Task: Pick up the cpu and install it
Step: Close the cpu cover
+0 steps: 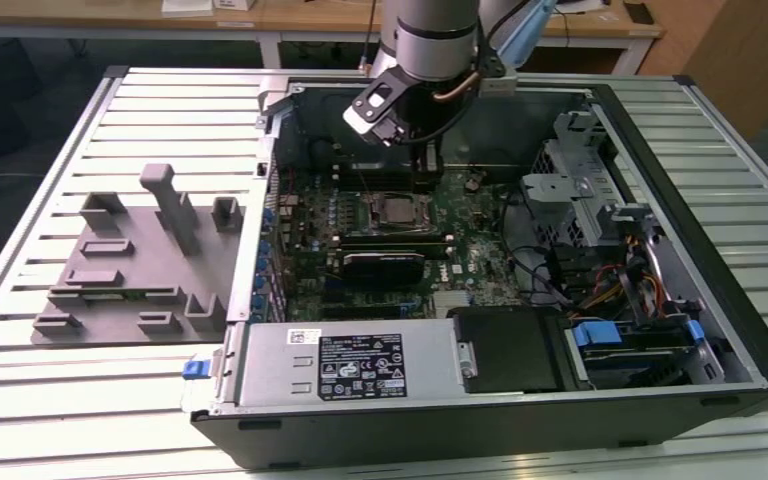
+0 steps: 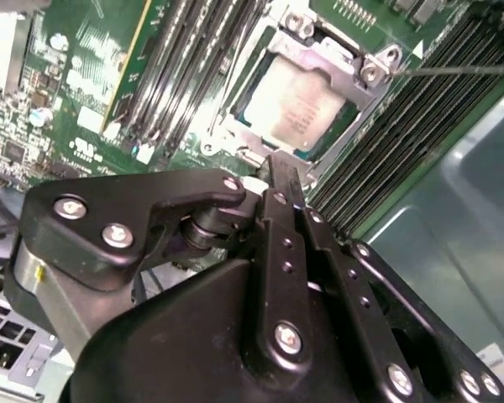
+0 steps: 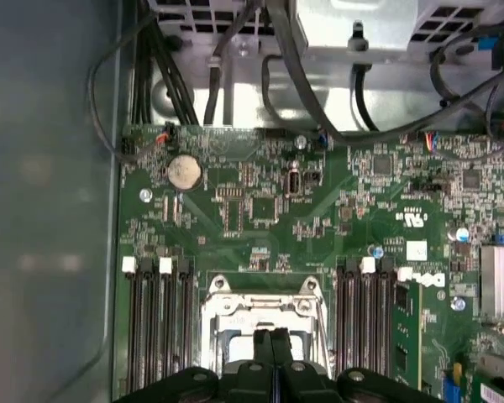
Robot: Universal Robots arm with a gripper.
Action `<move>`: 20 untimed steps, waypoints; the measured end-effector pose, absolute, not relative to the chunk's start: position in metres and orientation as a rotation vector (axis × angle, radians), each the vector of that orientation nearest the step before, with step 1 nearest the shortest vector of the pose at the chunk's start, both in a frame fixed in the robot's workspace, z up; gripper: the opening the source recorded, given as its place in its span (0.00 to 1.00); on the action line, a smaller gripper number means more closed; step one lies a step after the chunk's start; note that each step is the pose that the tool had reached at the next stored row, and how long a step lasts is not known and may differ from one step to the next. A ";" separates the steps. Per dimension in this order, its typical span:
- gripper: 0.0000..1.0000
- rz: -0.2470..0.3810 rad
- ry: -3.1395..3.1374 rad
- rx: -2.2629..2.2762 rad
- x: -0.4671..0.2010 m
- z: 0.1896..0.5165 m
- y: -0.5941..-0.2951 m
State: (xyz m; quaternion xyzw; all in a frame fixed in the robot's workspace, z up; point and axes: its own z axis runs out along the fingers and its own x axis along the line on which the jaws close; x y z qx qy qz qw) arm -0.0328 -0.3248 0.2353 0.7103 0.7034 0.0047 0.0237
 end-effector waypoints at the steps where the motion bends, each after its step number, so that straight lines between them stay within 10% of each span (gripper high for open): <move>1: 0.11 0.014 2.178 2.199 -0.033 0.234 -0.325; 20: 0.11 0.007 2.179 2.200 -0.053 0.222 -0.325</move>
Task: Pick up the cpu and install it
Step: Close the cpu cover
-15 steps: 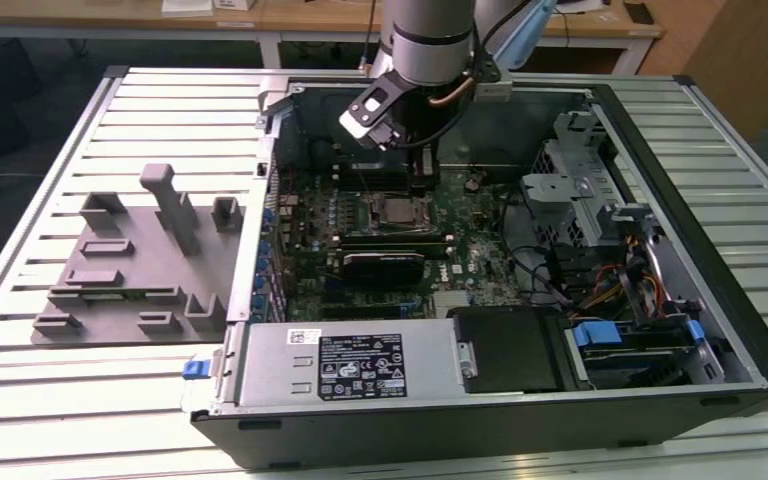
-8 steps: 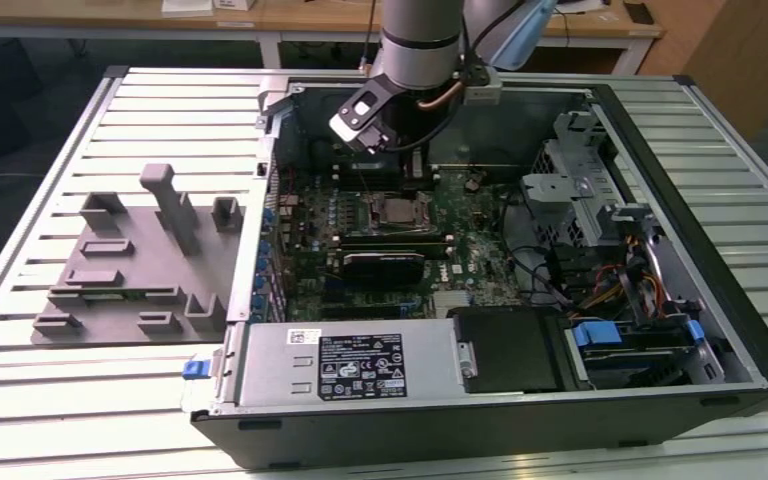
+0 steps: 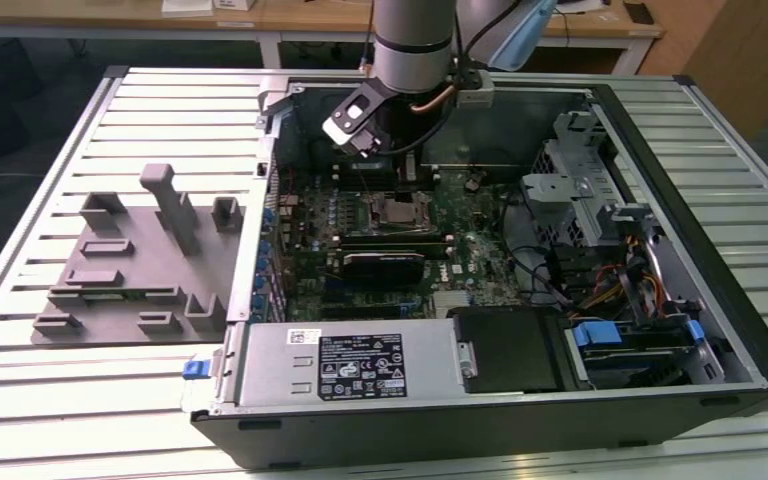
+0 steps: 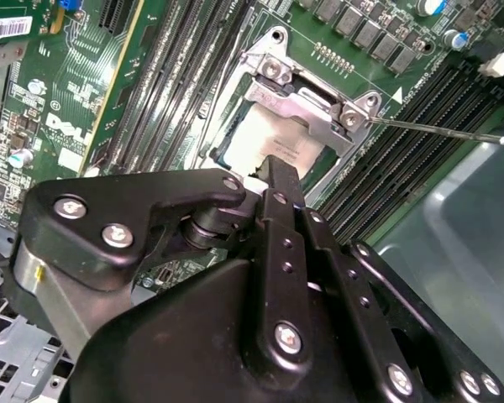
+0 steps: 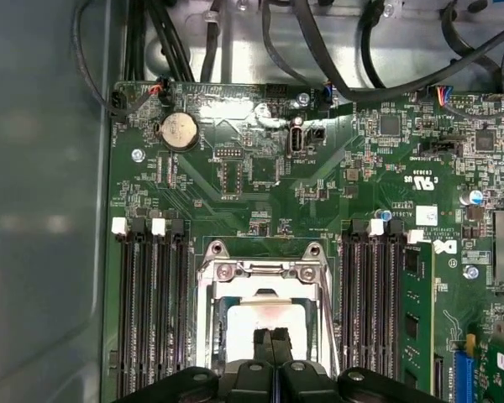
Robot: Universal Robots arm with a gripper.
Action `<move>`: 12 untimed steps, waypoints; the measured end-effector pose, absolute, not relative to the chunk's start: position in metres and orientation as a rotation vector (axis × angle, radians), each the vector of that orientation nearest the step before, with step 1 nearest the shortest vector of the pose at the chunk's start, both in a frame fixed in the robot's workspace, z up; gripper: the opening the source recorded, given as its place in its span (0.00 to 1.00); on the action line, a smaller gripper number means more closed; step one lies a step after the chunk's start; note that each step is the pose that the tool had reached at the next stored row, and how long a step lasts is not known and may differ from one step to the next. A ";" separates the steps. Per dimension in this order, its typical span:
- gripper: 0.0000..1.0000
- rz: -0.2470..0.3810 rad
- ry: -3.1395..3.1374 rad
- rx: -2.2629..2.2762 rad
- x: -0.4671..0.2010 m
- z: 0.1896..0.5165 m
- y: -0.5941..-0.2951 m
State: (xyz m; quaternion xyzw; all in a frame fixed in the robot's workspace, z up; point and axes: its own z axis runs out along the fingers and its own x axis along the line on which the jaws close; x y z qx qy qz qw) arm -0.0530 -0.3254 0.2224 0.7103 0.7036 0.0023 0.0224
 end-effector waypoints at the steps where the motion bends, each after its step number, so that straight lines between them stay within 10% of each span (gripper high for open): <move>1: 0.11 0.007 2.179 2.200 -0.053 0.222 -0.325; 12: 0.11 0.011 2.332 2.037 -0.053 0.222 -0.325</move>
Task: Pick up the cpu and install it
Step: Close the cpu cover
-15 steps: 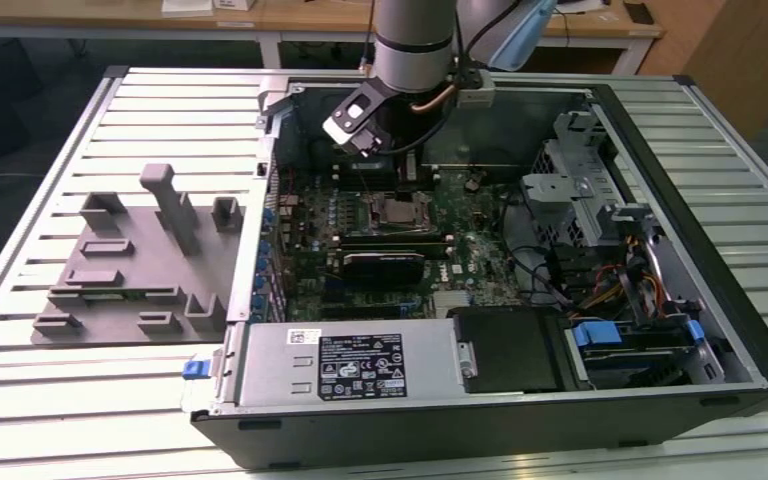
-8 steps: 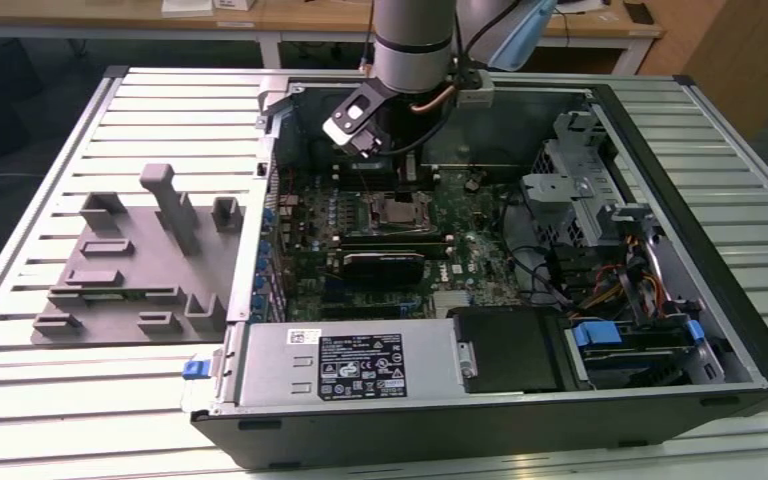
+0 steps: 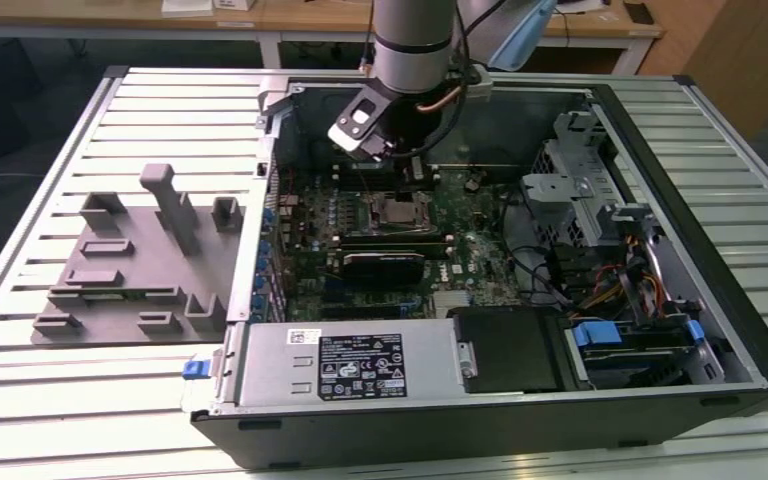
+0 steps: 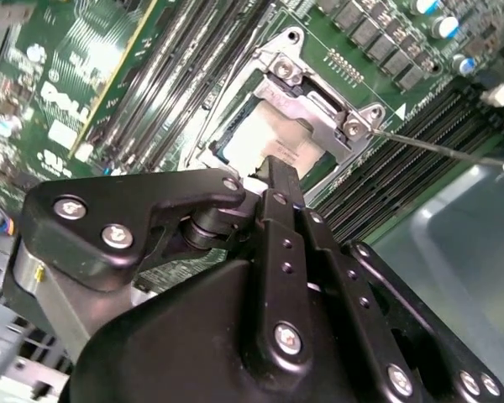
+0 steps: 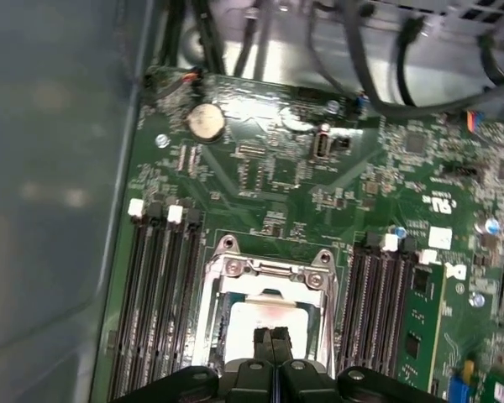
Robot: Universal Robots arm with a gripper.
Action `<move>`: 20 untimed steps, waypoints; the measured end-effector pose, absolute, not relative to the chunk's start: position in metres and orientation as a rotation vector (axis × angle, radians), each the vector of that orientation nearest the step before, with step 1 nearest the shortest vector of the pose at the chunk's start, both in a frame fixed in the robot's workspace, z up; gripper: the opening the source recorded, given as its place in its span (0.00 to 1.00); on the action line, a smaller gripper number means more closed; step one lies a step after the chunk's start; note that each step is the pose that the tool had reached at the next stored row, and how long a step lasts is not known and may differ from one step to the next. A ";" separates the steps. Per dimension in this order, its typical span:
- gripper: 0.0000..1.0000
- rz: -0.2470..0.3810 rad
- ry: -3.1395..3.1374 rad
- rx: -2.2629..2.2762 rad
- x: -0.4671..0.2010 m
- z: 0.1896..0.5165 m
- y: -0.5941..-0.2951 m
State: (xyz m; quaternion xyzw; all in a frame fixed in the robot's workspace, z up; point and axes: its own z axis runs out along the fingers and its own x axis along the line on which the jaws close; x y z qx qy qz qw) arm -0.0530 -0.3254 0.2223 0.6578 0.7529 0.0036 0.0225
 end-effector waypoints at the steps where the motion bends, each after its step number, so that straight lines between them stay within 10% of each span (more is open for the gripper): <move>1: 0.11 0.012 2.350 2.016 -0.053 0.222 -0.325; 20: 0.11 0.024 2.678 1.559 -0.053 0.222 -0.325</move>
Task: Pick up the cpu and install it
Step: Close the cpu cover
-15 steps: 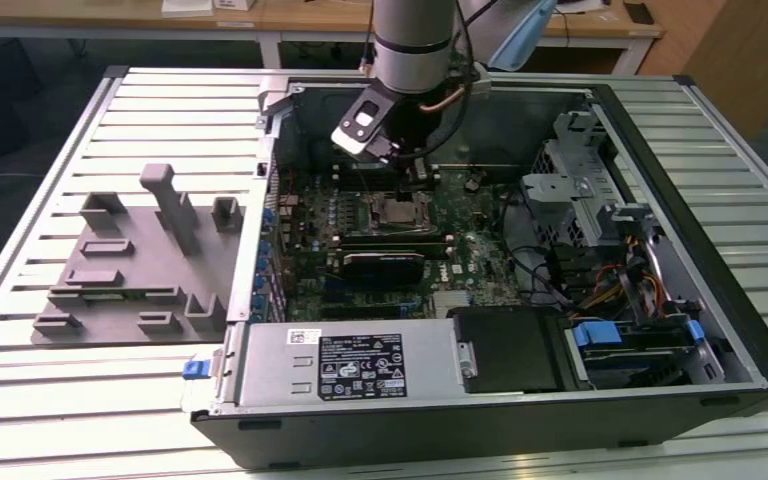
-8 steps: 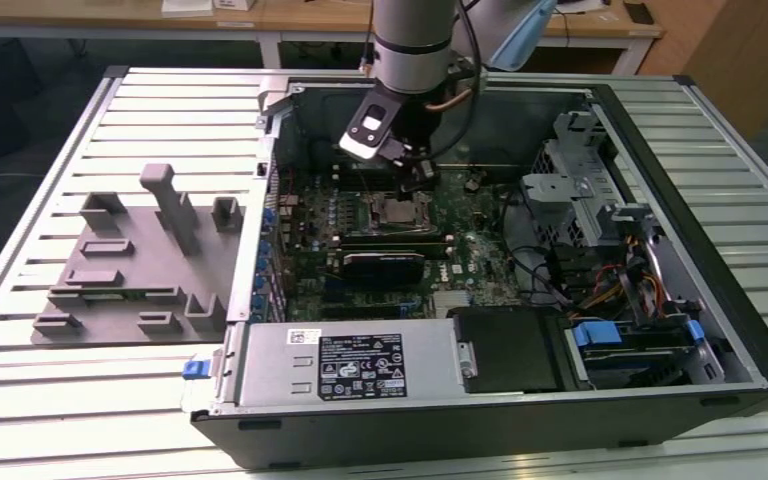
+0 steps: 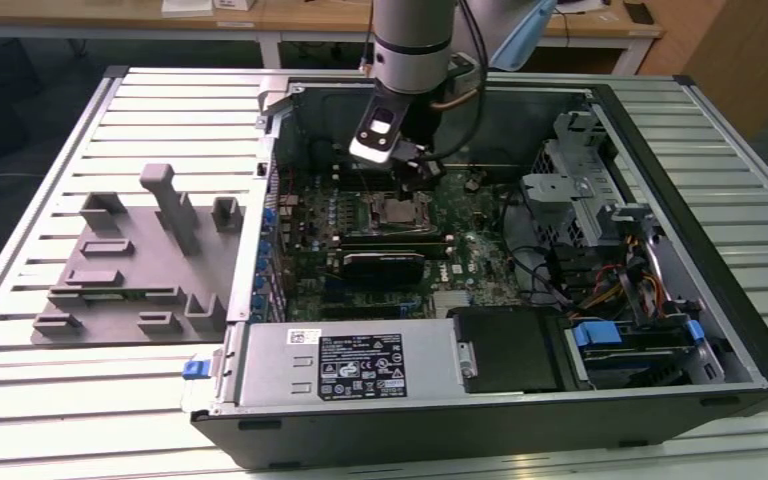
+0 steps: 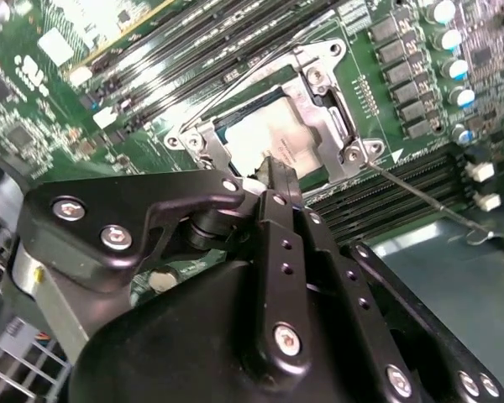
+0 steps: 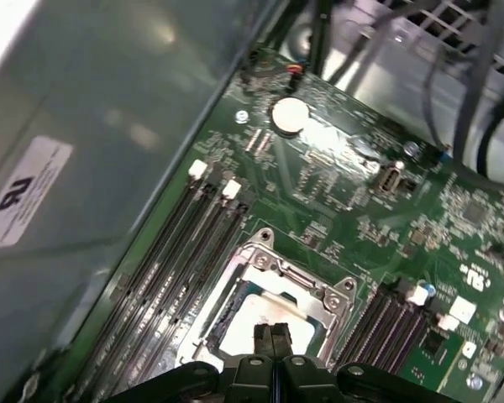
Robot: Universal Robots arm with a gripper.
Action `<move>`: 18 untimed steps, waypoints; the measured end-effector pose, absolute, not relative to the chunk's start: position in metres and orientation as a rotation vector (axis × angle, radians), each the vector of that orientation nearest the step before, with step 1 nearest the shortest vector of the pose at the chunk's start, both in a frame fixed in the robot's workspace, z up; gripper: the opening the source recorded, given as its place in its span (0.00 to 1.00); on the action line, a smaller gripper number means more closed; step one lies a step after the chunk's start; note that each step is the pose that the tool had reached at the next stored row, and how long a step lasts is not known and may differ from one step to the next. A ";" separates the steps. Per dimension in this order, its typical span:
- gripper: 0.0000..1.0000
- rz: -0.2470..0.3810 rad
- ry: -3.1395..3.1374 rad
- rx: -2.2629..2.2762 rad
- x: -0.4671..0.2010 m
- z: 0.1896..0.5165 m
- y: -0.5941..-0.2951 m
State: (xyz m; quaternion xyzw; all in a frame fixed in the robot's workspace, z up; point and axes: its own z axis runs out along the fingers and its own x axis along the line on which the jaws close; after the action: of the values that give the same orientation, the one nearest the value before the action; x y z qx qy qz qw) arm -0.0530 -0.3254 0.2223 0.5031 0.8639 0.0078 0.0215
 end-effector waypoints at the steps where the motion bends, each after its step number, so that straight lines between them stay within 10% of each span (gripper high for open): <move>1: 0.11 0.025 2.692 1.535 -0.053 0.222 -0.325; 18: 0.11 0.033 2.899 1.102 -0.053 0.222 -0.325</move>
State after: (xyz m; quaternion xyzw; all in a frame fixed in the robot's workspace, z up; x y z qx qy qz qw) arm -0.0531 -0.3254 0.2223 0.3553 0.9345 0.0107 0.0201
